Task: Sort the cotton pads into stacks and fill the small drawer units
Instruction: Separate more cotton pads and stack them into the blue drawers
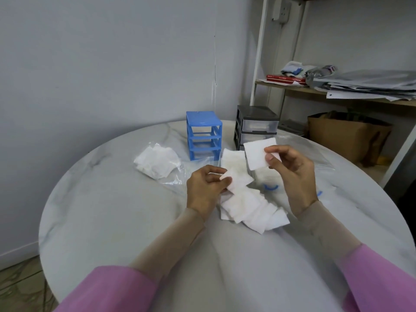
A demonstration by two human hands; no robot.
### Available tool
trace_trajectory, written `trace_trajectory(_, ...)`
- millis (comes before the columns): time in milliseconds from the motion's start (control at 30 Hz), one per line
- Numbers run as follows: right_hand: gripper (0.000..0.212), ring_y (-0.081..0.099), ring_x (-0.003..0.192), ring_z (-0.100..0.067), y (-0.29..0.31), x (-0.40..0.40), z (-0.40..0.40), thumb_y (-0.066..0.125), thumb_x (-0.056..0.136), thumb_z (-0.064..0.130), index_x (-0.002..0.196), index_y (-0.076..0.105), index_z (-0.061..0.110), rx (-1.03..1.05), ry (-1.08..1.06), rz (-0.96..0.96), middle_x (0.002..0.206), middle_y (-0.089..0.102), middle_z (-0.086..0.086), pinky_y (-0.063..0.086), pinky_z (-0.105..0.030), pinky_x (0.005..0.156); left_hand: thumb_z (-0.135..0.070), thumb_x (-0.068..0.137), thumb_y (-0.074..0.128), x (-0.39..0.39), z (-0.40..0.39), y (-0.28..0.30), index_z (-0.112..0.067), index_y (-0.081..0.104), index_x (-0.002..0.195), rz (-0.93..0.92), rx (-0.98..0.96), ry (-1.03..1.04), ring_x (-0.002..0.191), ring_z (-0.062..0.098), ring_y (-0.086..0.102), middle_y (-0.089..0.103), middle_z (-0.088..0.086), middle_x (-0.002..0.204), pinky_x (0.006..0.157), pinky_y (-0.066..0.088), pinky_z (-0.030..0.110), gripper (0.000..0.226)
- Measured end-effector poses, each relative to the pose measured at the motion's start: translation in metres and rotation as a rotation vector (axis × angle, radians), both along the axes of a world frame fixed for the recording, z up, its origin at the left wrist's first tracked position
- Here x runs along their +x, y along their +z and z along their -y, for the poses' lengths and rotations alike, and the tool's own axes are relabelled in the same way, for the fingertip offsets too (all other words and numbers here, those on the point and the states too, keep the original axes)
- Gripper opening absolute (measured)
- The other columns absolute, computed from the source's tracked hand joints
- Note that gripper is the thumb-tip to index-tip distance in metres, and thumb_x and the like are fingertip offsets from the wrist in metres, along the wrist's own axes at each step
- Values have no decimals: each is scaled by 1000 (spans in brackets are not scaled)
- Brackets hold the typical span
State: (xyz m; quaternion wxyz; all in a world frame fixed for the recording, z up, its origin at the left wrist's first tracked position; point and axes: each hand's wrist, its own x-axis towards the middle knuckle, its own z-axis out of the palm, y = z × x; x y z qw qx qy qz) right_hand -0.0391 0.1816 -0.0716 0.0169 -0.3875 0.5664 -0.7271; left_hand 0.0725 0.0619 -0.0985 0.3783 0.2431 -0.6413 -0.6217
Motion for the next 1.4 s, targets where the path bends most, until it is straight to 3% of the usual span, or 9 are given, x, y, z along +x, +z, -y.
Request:
trace_trajectory(200,15,64,77,2,-5,8,3,58,82,-7,85,64,7,93,263,38,79,69,9,50,-12,63,0,83,63,5,0,15,-6,65,90,-124,181,-220,69,12,68,71,2,75,68,57,20,10)
trace_trajectory(500,17,61,84,3,-12,5,4,57,85,-6,86,64,9,151,263,-46,91,65,4,50,-13,71,-6,91,53,7,-1,18,-8,68,95,-95,260,-322,70,9,70,73,-2,74,67,56,18,15)
trace_trajectory(733,17,61,91,-6,-15,3,3,59,86,-1,87,67,15,202,239,-111,89,68,11,50,-20,81,-7,91,53,10,-4,19,-8,68,90,-74,240,-320,67,10,69,72,-1,72,64,56,18,15)
trace_trajectory(967,14,61,89,0,-14,4,2,64,83,3,92,68,13,227,188,-152,95,67,9,50,-19,79,-33,93,51,7,-5,21,-5,65,101,-63,315,-300,75,14,70,71,10,88,68,57,22,32)
trace_trajectory(1100,16,61,91,-5,-15,4,1,65,83,7,95,67,17,264,170,-185,98,67,8,51,-23,81,-12,86,62,8,-6,19,-5,69,98,-72,222,-325,77,11,70,73,2,82,69,56,19,15)
trace_trajectory(1233,21,60,85,-16,-15,6,0,62,87,11,103,58,24,277,145,-192,95,63,1,50,-27,76,3,84,61,8,-4,19,6,64,107,-137,153,-222,70,6,68,72,-3,77,65,55,17,23)
trace_trajectory(1300,22,58,79,-13,-15,5,-1,63,86,16,103,54,26,348,119,-228,87,63,0,46,-23,70,2,85,59,7,-1,19,5,64,106,-162,104,-140,70,2,67,70,-1,83,67,54,16,21)
trace_trajectory(1400,20,54,73,-3,-18,5,-2,70,80,29,93,55,30,608,89,-479,78,62,10,38,-11,64,0,89,55,7,0,18,-1,63,105,-169,80,-97,71,-2,65,67,-1,89,70,53,14,18)
